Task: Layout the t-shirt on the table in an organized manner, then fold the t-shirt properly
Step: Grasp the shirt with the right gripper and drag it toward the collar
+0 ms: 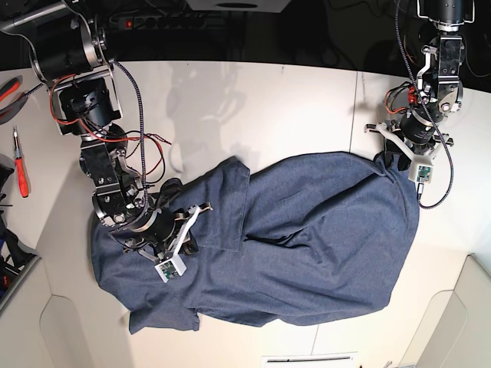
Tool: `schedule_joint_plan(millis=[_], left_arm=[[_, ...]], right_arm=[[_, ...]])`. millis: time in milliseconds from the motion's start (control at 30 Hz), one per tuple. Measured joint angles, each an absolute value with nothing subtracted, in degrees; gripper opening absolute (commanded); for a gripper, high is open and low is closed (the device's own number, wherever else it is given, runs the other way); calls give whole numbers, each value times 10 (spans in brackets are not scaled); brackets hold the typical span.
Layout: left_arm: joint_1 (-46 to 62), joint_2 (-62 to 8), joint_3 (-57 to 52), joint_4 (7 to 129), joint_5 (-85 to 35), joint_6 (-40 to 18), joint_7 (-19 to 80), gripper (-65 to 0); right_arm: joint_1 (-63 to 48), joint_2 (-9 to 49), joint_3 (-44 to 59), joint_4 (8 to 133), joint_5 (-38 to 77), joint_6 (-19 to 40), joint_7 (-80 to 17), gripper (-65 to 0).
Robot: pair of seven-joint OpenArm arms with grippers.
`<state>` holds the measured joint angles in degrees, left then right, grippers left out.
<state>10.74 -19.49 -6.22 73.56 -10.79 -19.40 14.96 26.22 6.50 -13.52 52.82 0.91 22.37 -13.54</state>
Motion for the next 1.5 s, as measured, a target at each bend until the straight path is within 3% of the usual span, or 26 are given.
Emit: schedule_joint_plan(millis=[67, 100, 333, 567, 667, 1067, 1500], left_arm=[[107, -195, -62, 736, -108, -194, 150, -416], [107, -195, -62, 736, -108, -194, 149, -416], [107, -194, -62, 736, -108, -194, 149, -416], [107, -194, -62, 735, -108, -194, 148, -416], [107, -194, -62, 735, -108, -195, 148, -416], [107, -194, -62, 735, -107, -196, 148, -416], [106, -194, -61, 735, -108, -197, 148, -416]], right_arm=[[262, 65, -135, 528, -10, 203, -136, -401], [262, 65, -135, 528, -20, 195, -135, -371], [262, 65, -135, 517, -42, 195, -116, -373], [260, 65, -135, 447, -41, 195, -81, -533], [262, 65, -135, 449, -43, 195, -75, -650], [246, 65, -135, 600, -2, 196, -153, -650], [80, 69, -135, 905, 25, 198, -320, -650]])
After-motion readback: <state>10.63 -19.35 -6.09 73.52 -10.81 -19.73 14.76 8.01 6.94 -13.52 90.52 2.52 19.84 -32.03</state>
